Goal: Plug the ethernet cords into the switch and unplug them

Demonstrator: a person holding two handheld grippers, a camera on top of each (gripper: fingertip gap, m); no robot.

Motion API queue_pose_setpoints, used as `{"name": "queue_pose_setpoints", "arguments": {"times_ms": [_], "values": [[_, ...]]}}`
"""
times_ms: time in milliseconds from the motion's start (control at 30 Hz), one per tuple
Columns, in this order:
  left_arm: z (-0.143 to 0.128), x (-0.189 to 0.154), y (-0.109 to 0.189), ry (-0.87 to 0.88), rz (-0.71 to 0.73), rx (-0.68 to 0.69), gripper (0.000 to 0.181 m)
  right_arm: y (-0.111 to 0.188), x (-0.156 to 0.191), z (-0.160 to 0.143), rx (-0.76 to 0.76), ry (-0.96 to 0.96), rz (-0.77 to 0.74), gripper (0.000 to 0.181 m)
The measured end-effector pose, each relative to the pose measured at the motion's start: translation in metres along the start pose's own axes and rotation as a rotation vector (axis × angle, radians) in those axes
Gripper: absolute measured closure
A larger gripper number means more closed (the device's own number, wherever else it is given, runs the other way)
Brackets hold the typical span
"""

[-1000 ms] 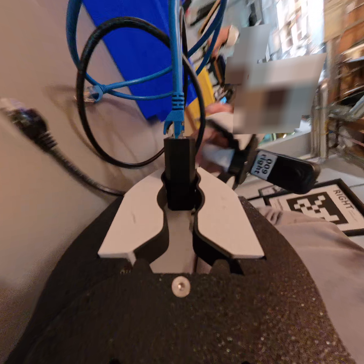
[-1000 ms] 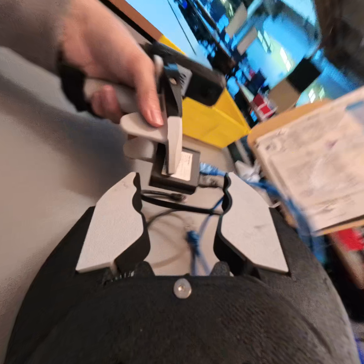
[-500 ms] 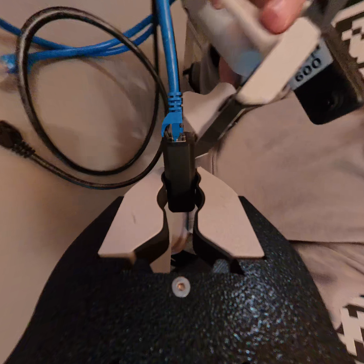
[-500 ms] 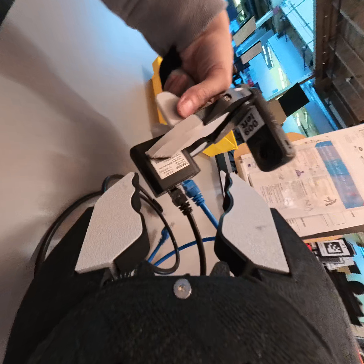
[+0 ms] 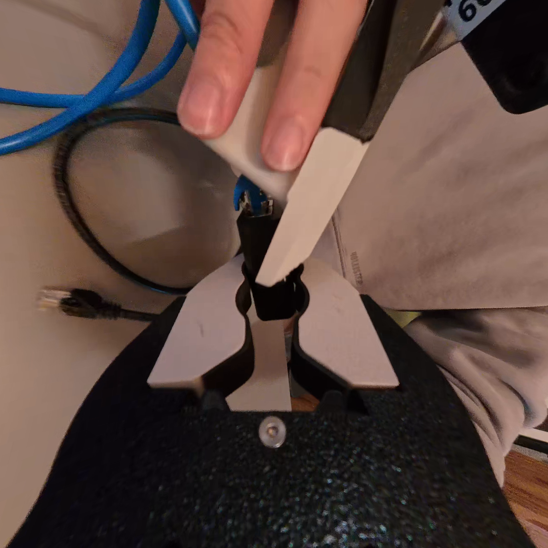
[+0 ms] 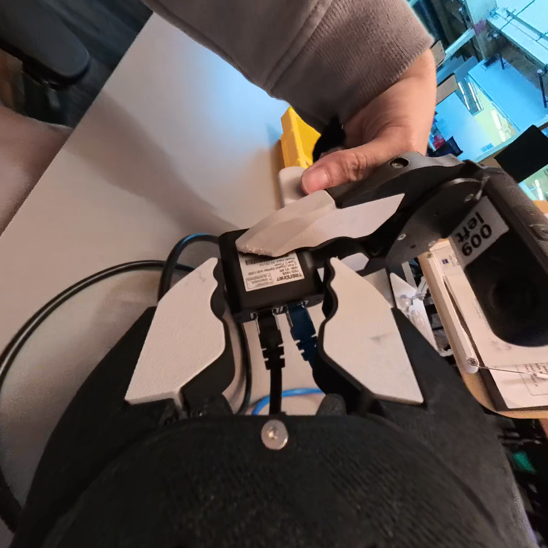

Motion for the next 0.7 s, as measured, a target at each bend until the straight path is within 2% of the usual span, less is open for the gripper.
{"name": "queue_pose_setpoints", "arguments": {"times_ms": [167, 333, 400, 467, 533, 600, 700], "values": [[0.007, 0.001, 0.004, -0.004, -0.007, 0.001, 0.156, 0.003, -0.003, -0.010, -0.061, 0.023, -0.053, 0.115], [0.009, 0.004, 0.004, -0.019, 0.065, 0.026, 0.156, -0.004, -0.001, -0.021, 0.047, 0.076, -0.100, 0.114], [0.009, 0.007, 0.013, -0.029, 0.109, -0.139, 0.155, -0.002, -0.008, -0.026, 0.087, 0.027, -0.185, 0.114], [0.006, 0.008, 0.028, 0.010, 0.170, -0.409, 0.155, 0.002, -0.017, -0.032, 0.083, -0.098, -0.283, 0.114], [-0.004, 0.007, 0.037, 0.068, 0.238, -0.615, 0.155, 0.006, -0.023, -0.040, 0.102, -0.203, -0.355, 0.114], [-0.018, 0.004, 0.034, 0.074, 0.301, -0.757, 0.152, 0.006, -0.025, -0.046, 0.124, -0.231, -0.406, 0.114], [-0.032, 0.006, 0.021, 0.149, 0.316, -0.893, 0.143, -0.002, -0.022, -0.047, 0.142, -0.228, -0.417, 0.114]]}}
Point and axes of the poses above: each gripper's, where its closed fingertips meet, y back along the fingers, z out of its top, x = y × z across the jaws, the point moved 10 cm from there along y, back along the fingers, and after that the axes turned 8 degrees about -x, right-handed, at the moved point
